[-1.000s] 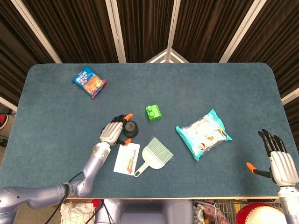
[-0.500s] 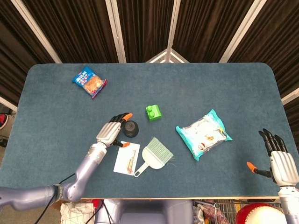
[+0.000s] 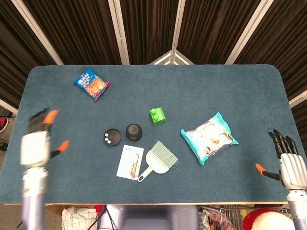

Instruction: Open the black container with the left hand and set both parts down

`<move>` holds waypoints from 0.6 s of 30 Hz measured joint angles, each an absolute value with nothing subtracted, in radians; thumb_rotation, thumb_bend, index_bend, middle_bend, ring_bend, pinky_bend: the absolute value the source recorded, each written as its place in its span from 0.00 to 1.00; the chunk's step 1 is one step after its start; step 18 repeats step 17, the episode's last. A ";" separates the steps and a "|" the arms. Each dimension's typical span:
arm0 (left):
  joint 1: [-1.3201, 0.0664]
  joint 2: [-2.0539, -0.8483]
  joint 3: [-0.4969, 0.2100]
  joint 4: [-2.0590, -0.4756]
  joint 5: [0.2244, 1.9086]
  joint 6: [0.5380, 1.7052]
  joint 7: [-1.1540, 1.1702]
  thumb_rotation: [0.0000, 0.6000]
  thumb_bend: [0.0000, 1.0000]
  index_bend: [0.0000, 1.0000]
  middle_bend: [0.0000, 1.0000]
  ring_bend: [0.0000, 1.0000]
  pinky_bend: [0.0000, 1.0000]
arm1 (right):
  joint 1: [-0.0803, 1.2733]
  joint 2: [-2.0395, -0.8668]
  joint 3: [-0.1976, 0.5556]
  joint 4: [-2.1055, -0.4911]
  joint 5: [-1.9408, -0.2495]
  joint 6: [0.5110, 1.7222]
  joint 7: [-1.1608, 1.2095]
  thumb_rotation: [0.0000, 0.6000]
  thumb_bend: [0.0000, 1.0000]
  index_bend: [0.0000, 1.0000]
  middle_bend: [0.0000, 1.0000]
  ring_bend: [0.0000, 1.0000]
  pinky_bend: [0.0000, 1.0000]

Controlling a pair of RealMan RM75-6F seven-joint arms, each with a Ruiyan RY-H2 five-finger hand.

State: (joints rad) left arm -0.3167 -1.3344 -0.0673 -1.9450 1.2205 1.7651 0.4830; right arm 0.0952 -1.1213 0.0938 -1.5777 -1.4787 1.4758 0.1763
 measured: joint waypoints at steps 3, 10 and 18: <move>-0.223 -1.242 -0.017 -1.975 1.253 1.820 0.411 1.00 0.31 0.13 0.01 0.00 0.00 | 0.095 -1.134 0.100 -1.565 -1.467 1.483 0.125 1.00 0.21 0.00 0.03 0.11 0.03; -0.118 -1.110 0.039 -1.984 1.228 1.815 0.161 1.00 0.31 0.14 0.03 0.00 0.00 | 0.094 -1.182 0.111 -1.524 -1.460 1.512 0.032 1.00 0.21 0.00 0.03 0.11 0.01; -0.096 -1.067 0.037 -1.946 1.239 1.738 0.052 1.00 0.32 0.16 0.06 0.00 0.00 | 0.086 -1.194 0.110 -1.527 -1.482 1.548 0.004 1.00 0.21 0.00 0.03 0.11 0.01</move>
